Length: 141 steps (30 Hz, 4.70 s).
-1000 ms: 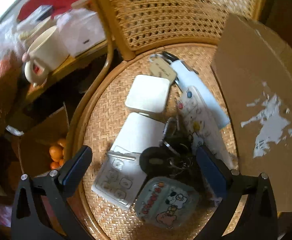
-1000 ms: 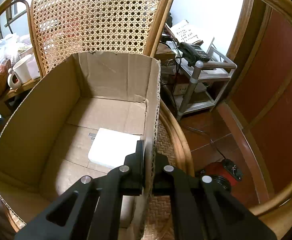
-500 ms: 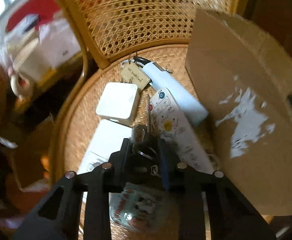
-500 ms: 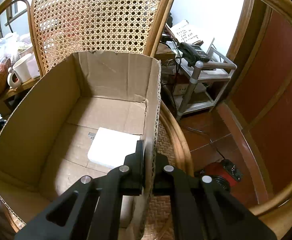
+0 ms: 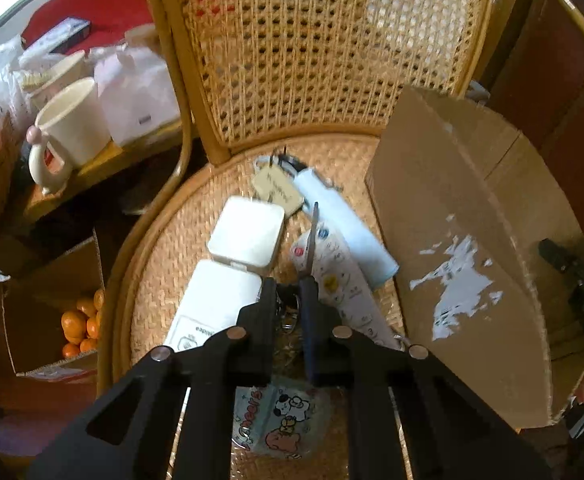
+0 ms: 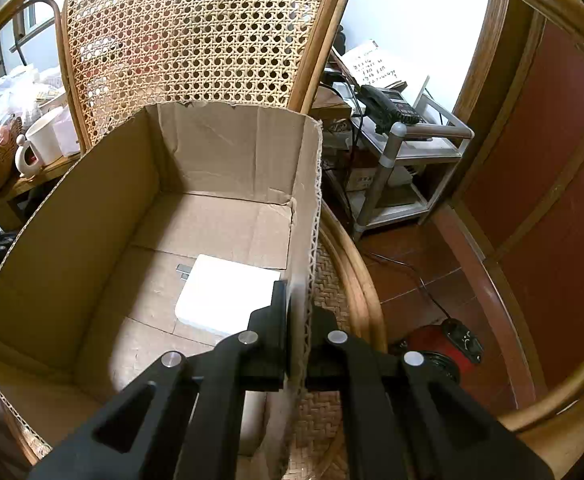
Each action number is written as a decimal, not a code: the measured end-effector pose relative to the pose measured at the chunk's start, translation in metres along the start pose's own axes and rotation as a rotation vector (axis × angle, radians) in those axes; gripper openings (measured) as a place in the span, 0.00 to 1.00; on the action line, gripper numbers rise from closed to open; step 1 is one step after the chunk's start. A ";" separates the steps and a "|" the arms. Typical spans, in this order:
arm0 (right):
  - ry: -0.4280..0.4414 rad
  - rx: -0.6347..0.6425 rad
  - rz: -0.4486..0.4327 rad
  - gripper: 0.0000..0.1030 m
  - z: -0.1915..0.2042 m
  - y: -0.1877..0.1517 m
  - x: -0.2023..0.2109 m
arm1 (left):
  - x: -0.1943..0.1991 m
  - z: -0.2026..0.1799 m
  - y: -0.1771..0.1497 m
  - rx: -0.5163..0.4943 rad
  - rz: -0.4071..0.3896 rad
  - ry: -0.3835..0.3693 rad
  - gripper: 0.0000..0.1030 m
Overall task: Organize rigid objects
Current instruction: 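Grasp the bunch of keys with the left gripper and lift, then carry the keys into the cardboard box and open the left gripper, then grasp the cartoon 'Cheers' keychain pouch with the left gripper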
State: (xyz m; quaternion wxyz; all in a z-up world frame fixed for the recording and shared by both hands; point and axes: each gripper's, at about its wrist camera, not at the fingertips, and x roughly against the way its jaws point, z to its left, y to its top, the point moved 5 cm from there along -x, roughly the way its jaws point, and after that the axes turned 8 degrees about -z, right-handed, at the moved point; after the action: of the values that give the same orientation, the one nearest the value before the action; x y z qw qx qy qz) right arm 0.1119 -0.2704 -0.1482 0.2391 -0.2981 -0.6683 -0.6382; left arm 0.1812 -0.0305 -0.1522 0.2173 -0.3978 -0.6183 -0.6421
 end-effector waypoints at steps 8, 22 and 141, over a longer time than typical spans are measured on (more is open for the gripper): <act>-0.001 0.004 0.000 0.06 0.000 0.000 0.000 | 0.024 0.015 0.012 0.073 -0.079 -0.003 0.09; 0.001 0.014 -0.002 0.06 0.000 0.000 0.000 | 0.090 -0.003 0.024 0.059 -0.262 -0.020 0.09; 0.004 0.025 -0.002 0.07 0.003 0.002 0.001 | 0.006 0.005 -0.066 0.002 0.187 -0.005 0.62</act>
State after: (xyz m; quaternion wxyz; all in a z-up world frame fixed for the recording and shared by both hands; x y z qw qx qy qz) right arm 0.1128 -0.2674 -0.1458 0.2434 -0.2930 -0.6760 -0.6308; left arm 0.1278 -0.0153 -0.1892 0.2750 -0.4554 -0.5795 -0.6173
